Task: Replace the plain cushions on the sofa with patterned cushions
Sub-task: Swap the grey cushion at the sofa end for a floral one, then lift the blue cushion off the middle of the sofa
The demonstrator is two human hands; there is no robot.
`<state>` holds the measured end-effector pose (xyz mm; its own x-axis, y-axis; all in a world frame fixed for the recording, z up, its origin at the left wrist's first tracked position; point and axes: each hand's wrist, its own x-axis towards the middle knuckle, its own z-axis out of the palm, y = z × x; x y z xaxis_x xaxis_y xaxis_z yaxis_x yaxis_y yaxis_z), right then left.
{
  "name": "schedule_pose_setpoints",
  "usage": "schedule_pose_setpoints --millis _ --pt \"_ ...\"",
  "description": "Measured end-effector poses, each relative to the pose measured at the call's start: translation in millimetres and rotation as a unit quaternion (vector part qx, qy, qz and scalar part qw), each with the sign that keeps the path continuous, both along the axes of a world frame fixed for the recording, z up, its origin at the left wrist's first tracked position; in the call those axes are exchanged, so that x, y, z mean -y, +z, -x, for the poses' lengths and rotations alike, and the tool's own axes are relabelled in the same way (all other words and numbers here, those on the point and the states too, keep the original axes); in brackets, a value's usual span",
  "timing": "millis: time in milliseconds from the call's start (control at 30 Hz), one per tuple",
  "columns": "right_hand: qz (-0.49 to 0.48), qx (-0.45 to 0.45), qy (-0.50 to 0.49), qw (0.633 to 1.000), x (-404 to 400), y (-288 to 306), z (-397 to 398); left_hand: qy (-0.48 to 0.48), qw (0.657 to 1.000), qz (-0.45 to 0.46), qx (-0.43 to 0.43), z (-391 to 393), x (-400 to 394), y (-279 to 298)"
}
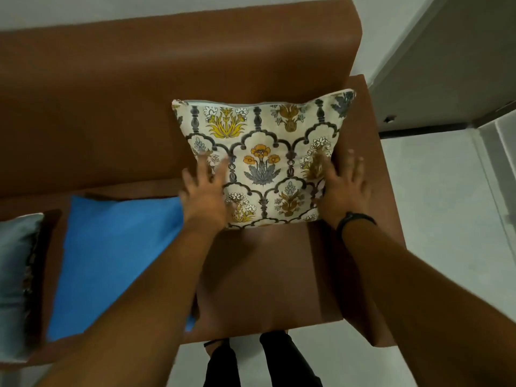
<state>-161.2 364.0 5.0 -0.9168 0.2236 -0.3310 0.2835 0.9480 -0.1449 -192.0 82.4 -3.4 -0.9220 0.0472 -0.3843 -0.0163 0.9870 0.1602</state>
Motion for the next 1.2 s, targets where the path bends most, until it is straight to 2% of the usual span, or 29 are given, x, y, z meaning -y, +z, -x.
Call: schedule_pose_setpoints --millis 33,67,100,167,200,233,267,333,367,400,467,533,667,733,800,900,967,1000,1067,1133,1200 --pt "0.008 0.021 -0.057 0.998 -12.5 2.2 -2.6 0.064 0.997 -0.003 0.03 0.8 13.0 3.3" --pt "0.001 0.025 -0.065 0.998 -18.9 5.5 -6.3 0.082 0.996 0.002 0.022 -0.8 21.3 8.3" --pt "-0.009 0.005 -0.025 1.0 -18.0 10.0 -8.3 0.04 0.999 0.006 -0.023 -2.0 22.5 13.5" --pt "0.005 -0.032 0.121 0.992 -1.3 20.5 -8.6 -0.15 0.984 -0.022 -0.097 -4.7 4.8 25.5" --pt "0.018 -0.03 0.187 0.982 9.5 24.6 -7.7 -0.23 0.968 -0.041 -0.094 -5.0 -7.4 31.4" --pt "0.021 -0.017 0.214 0.976 18.3 25.1 -6.2 -0.262 0.962 -0.046 -0.062 -6.1 -19.6 33.8" --pt "0.027 0.008 0.188 0.982 24.1 24.9 -4.8 -0.235 0.971 -0.041 -0.003 -6.6 -27.9 34.8" --pt "0.091 0.097 -0.003 0.991 28.9 23.9 -3.6 -0.055 0.991 -0.058 0.111 -3.8 -18.4 34.8" --pt "0.131 0.132 -0.084 0.979 34.6 22.7 -7.7 0.006 0.989 -0.071 0.127 -5.0 -1.2 35.1" --pt "0.165 0.151 -0.113 0.968 45.3 20.7 -17.1 0.029 0.989 -0.082 0.123 -10.2 20.8 35.8" --pt "0.194 0.155 -0.075 0.966 75.4 11.4 -48.4 0.04 0.99 -0.1 0.09 -28.6 72.5 32.2" --pt "0.251 0.189 -0.062 0.947 112.8 3.9 -80.5 0.089 0.989 -0.096 0.071 -54.9 126.8 24.5" --pt "0.363 0.292 -0.083 0.881 226.5 -18.9 -136.1 0.209 0.966 -0.035 0.149 -124.0 259.5 -11.0" --pt "0.421 0.326 -0.052 0.845 277.6 -37.5 -158.1 0.253 0.951 -0.045 0.169 -151.5 314.5 -35.2" --pt "0.451 0.314 -0.072 0.832 317.6 -62.9 -176.4 0.31 0.932 -0.101 0.16 -172.0 361.4 -57.9" --pt "0.406 0.277 -0.137 0.86 351.3 -82.5 -187.1 0.369 0.876 -0.24 0.196 -189.0 403.2 -76.5" --pt "0.404 0.264 -0.169 0.859 368.4 -80.0 -184.3 0.388 0.839 -0.322 0.203 -192.6 415.1 -77.6" --pt "0.392 0.239 -0.179 0.87 373.7 -74.8 -180.9 0.384 0.837 -0.335 0.199 -191.5 420.5 -74.7" --pt "0.372 0.164 -0.185 0.895 377.7 -57.1 -172.2 0.352 0.854 -0.334 0.189 -187.1 431.2 -60.5" --pt "0.387 0.107 -0.193 0.895 372.7 -30.7 -158.6 0.329 0.857 -0.354 0.177 -177.7 440.2 -37.6" --pt "0.399 0.077 -0.205 0.89 365.3 2.7 -140.4 0.325 0.844 -0.386 0.182 -158.4 447.3 -6.3"
